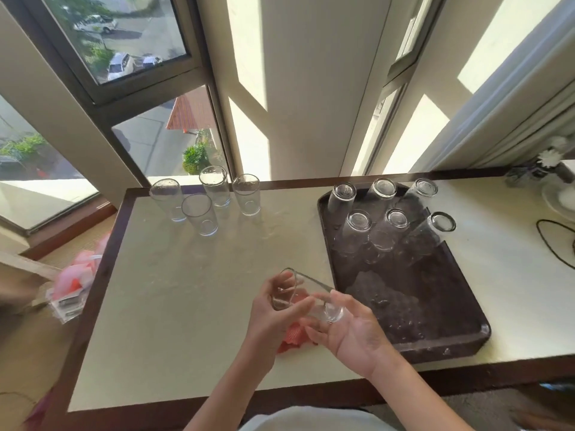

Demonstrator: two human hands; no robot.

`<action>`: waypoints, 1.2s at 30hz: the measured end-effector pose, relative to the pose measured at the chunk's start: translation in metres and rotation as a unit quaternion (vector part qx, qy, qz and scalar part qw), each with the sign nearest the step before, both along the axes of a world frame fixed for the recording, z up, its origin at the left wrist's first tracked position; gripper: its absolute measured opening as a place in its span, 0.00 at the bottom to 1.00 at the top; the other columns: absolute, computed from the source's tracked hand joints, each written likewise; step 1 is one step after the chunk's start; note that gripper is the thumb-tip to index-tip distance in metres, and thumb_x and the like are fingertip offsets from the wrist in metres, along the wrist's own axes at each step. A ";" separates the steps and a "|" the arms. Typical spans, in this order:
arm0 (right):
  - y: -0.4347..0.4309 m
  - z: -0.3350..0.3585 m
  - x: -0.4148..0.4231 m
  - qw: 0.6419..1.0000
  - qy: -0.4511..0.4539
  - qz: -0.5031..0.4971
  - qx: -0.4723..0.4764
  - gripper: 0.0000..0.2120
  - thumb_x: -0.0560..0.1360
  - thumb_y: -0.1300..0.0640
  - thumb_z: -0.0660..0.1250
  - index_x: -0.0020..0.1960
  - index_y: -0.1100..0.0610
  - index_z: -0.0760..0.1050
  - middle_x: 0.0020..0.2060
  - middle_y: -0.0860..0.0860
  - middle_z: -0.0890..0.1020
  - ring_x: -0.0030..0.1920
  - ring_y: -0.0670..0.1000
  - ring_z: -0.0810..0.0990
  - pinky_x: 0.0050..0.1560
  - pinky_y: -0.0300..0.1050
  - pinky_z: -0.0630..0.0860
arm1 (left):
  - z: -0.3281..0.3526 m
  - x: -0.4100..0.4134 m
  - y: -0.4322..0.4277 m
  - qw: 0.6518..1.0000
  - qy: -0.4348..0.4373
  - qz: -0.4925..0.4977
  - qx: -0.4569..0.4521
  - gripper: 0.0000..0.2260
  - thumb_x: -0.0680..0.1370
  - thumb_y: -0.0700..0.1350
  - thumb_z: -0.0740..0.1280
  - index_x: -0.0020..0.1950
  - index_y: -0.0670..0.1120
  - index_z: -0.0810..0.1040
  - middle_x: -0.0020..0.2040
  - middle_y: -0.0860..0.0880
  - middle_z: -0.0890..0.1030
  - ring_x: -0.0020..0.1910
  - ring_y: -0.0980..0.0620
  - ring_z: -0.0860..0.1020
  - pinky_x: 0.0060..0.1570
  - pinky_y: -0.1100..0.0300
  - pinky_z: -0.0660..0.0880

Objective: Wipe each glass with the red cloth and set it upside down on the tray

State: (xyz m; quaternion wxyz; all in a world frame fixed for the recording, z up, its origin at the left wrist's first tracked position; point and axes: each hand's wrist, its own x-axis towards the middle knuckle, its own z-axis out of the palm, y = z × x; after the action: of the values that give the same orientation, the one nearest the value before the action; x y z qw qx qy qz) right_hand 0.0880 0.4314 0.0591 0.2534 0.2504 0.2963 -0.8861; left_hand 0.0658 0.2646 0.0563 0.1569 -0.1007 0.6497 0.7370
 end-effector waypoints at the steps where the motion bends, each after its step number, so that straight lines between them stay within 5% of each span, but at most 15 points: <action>1: 0.005 0.002 -0.002 1.000 -0.004 -0.011 0.012 0.18 0.70 0.57 0.73 0.57 0.64 0.77 0.51 0.67 0.81 0.39 0.61 0.82 0.40 0.51 0.84 | -0.003 -0.003 0.001 1.000 0.003 -0.022 -0.011 0.32 0.58 0.54 0.81 0.60 0.51 0.78 0.55 0.45 0.83 0.53 0.46 0.83 0.52 0.51 0.81; 4: 0.021 0.011 -0.013 0.986 0.001 -0.028 0.161 0.17 0.69 0.59 0.75 0.54 0.63 0.75 0.45 0.65 0.81 0.33 0.59 0.82 0.33 0.47 0.83 | -0.012 -0.018 -0.005 0.991 0.027 -0.088 -0.096 0.34 0.60 0.62 0.77 0.64 0.54 0.75 0.58 0.52 0.81 0.55 0.56 0.81 0.53 0.58 0.80; 6: 0.034 0.015 -0.022 0.946 0.018 -0.024 0.322 0.17 0.70 0.60 0.75 0.54 0.62 0.73 0.46 0.64 0.81 0.32 0.58 0.81 0.33 0.47 0.82 | -0.029 -0.032 -0.019 0.980 0.051 -0.082 -0.176 0.30 0.65 0.62 0.75 0.65 0.54 0.75 0.60 0.56 0.79 0.59 0.58 0.79 0.55 0.62 0.77; 9: 0.053 0.017 -0.037 0.806 0.088 0.013 0.585 0.14 0.69 0.59 0.77 0.50 0.55 0.74 0.42 0.58 0.83 0.32 0.56 0.82 0.35 0.51 0.83 | -0.075 -0.047 -0.049 0.899 0.077 -0.067 -0.426 0.24 0.77 0.55 0.70 0.71 0.52 0.72 0.72 0.49 0.71 0.72 0.46 0.68 0.68 0.49 0.68; 12: 0.064 0.015 -0.052 0.650 0.122 0.085 0.746 0.17 0.65 0.54 0.78 0.48 0.51 0.74 0.42 0.50 0.81 0.41 0.54 0.80 0.43 0.50 0.80 | -0.113 -0.038 -0.069 0.806 0.046 -0.103 -0.582 0.30 0.77 0.64 0.55 0.78 0.55 0.63 0.81 0.50 0.57 0.79 0.45 0.56 0.70 0.42 0.62; 15: 0.066 0.012 -0.067 0.602 0.095 0.146 0.780 0.20 0.67 0.51 0.76 0.55 0.52 0.73 0.47 0.51 0.77 0.47 0.56 0.78 0.49 0.50 0.78 | -0.126 -0.030 -0.071 0.778 0.071 -0.097 -0.617 0.34 0.74 0.66 0.47 0.77 0.55 0.64 0.81 0.51 0.58 0.79 0.47 0.58 0.68 0.43 0.65; 25: 0.053 0.000 -0.094 0.561 0.047 0.205 0.801 0.23 0.71 0.52 0.72 0.63 0.53 0.70 0.54 0.55 0.75 0.51 0.62 0.79 0.48 0.50 0.75 | -0.126 -0.037 -0.072 0.794 0.067 -0.072 -0.600 0.29 0.71 0.63 0.58 0.70 0.55 0.72 0.77 0.51 0.67 0.74 0.46 0.64 0.62 0.40 0.70; 27: 0.050 -0.003 -0.092 0.553 0.044 0.209 0.806 0.25 0.72 0.51 0.71 0.66 0.52 0.69 0.56 0.55 0.75 0.53 0.62 0.78 0.49 0.51 0.75 | -0.125 -0.043 -0.075 0.810 0.070 -0.057 -0.580 0.25 0.71 0.57 0.68 0.67 0.54 0.75 0.74 0.50 0.69 0.71 0.44 0.66 0.60 0.40 0.70; 29: 0.045 -0.005 -0.089 0.502 0.041 0.224 0.834 0.30 0.71 0.51 0.72 0.70 0.53 0.66 0.61 0.57 0.73 0.58 0.62 0.75 0.51 0.54 0.76 | -0.125 -0.052 -0.078 0.832 0.070 -0.016 -0.550 0.23 0.69 0.46 0.76 0.64 0.51 0.79 0.71 0.47 0.72 0.68 0.40 0.68 0.62 0.41 0.69; 32: 0.030 -0.008 -0.081 0.386 0.123 0.163 0.900 0.32 0.65 0.54 0.78 0.66 0.58 0.73 0.61 0.62 0.74 0.59 0.65 0.72 0.51 0.60 0.77 | -0.120 -0.071 -0.083 0.862 0.080 0.078 -0.495 0.23 0.67 0.36 0.77 0.61 0.44 0.80 0.64 0.41 0.75 0.63 0.36 0.73 0.64 0.46 0.68; 34: 0.012 -0.012 -0.077 0.370 0.223 0.100 0.896 0.25 0.63 0.58 0.77 0.59 0.60 0.77 0.57 0.63 0.76 0.56 0.65 0.73 0.51 0.60 0.77 | -0.112 -0.088 -0.088 0.882 0.063 0.140 -0.446 0.24 0.67 0.34 0.76 0.63 0.41 0.78 0.62 0.39 0.75 0.62 0.37 0.73 0.65 0.48 0.66; 36: -0.009 -0.023 -0.072 0.391 0.293 0.114 0.865 0.19 0.64 0.59 0.75 0.54 0.59 0.78 0.54 0.60 0.78 0.54 0.62 0.76 0.52 0.56 0.77 | -0.100 -0.107 -0.092 0.898 0.039 0.186 -0.396 0.27 0.69 0.36 0.76 0.67 0.41 0.73 0.63 0.39 0.73 0.63 0.38 0.72 0.66 0.47 0.68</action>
State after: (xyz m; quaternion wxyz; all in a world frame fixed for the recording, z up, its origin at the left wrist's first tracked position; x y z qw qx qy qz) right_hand 0.0160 0.4225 0.0361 -0.1031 0.0237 0.9852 -0.1347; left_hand -0.0409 0.1726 -0.0439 -0.0612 -0.2443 0.8631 0.4378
